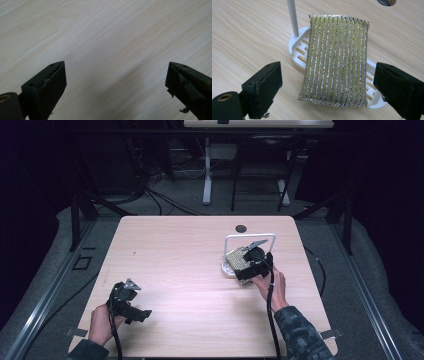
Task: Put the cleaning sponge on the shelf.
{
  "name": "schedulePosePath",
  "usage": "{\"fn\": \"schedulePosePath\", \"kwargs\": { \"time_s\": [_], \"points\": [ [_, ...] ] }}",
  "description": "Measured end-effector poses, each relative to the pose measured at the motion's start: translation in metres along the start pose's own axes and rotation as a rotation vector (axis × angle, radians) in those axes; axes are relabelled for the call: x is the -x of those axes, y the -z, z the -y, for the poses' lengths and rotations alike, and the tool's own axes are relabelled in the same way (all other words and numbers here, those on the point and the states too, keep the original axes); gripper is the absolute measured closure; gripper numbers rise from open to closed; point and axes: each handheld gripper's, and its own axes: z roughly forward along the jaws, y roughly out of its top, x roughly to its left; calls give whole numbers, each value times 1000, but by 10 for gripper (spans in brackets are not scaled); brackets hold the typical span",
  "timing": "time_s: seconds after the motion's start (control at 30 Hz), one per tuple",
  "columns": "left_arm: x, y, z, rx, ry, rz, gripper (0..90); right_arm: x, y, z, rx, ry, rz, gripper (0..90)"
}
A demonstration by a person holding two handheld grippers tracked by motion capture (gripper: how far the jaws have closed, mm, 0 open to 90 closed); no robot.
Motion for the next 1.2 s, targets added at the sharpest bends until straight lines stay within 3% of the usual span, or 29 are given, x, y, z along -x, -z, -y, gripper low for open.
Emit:
{"fn": "schedulePosePath", "kwargs": {
  "time_s": [0.57, 1.03, 1.2],
  "points": [
    [0, 0, 0, -4, 0, 0, 36, -3, 30, -3, 30, 26, -49, 0],
    [2, -1, 0, -5, -3, 6, 36, 0, 75, 10, 56, 42, -57, 0],
    [2, -1, 0, -9, -4, 6, 36, 2, 91, 23, 65, 36, -58, 0]
  ]
}}
